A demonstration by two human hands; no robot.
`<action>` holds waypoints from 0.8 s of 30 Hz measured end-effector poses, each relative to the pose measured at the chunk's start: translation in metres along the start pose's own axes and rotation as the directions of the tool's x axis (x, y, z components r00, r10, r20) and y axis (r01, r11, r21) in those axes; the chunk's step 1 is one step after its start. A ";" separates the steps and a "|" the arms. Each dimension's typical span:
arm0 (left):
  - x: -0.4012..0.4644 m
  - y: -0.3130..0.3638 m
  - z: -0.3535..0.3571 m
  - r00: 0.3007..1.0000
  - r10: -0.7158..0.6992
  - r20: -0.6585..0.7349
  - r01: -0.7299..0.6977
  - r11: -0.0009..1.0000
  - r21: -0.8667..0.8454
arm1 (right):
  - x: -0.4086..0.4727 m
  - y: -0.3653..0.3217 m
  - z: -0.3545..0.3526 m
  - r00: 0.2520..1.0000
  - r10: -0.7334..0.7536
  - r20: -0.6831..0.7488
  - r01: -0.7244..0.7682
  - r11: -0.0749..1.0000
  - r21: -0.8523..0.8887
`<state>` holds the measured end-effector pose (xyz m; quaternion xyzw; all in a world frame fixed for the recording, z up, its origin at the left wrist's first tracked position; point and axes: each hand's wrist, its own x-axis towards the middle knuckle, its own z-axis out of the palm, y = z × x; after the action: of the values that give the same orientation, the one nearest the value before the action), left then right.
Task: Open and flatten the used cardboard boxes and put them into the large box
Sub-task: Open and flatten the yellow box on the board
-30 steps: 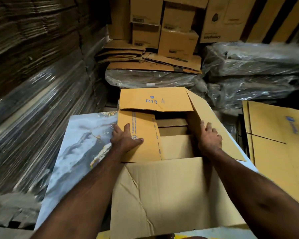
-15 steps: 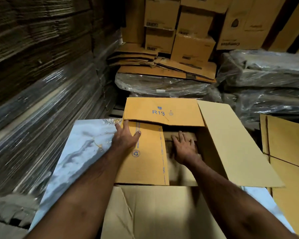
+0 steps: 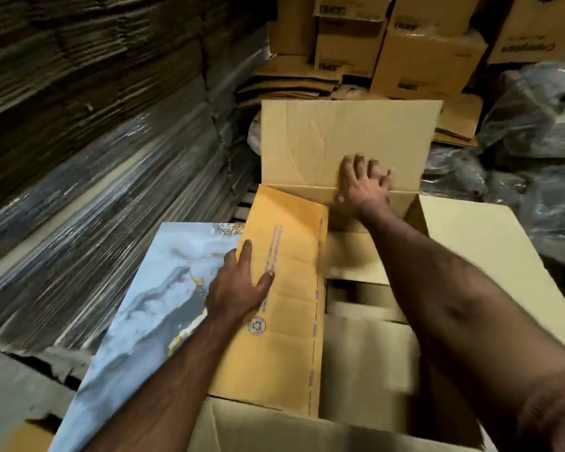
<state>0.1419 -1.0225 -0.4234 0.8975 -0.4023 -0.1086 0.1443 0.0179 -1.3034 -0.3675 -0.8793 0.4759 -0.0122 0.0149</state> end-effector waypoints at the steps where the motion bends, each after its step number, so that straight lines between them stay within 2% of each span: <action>1: 0.000 0.000 0.000 1.000 -0.003 0.000 0.003 1.000 -0.001 | 0.008 0.005 0.005 0.994 0.025 0.103 -0.023 1.000 -0.020; 3: 0.001 -0.001 0.002 1.000 -0.006 -0.001 0.006 1.000 0.006 | 0.016 0.012 0.022 0.965 0.055 0.258 -0.053 0.999 -0.013; 9: 0.003 0.000 0.001 0.999 -0.034 -0.013 0.034 0.999 -0.009 | 0.018 0.014 0.032 0.943 0.047 0.330 -0.047 0.999 -0.008; 14: 0.001 0.003 -0.006 0.997 -0.064 -0.035 0.062 0.997 -0.052 | -0.041 -0.010 0.041 0.972 -0.024 0.236 -0.015 0.986 0.164; 16: 0.001 0.002 -0.005 0.997 -0.064 -0.043 0.061 0.996 -0.072 | -0.083 -0.031 0.058 0.984 -0.054 0.171 0.000 0.955 0.298; 18: -0.004 0.000 -0.005 0.997 -0.025 -0.068 0.017 0.993 -0.120 | -0.123 -0.050 0.069 0.994 0.010 0.112 -0.064 0.873 0.484; 19: -0.007 -0.001 -0.005 0.996 -0.002 -0.090 -0.013 0.987 -0.161 | -0.140 -0.056 0.072 0.988 0.085 0.127 -0.143 0.804 0.577; 22: -0.016 -0.002 -0.010 0.986 0.014 -0.166 -0.073 0.932 -0.356 | -0.180 -0.067 0.074 0.899 0.313 0.306 -0.431 0.508 0.745; 24: -0.020 -0.002 -0.015 0.982 -0.032 -0.184 -0.062 0.873 -0.484 | -0.201 -0.070 0.069 0.832 0.314 0.457 -0.542 0.285 0.791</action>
<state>0.1350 -1.0038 -0.4087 0.8351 -0.3537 -0.1210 0.4035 -0.0308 -1.0954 -0.4356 -0.5636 0.6066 -0.1660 0.5355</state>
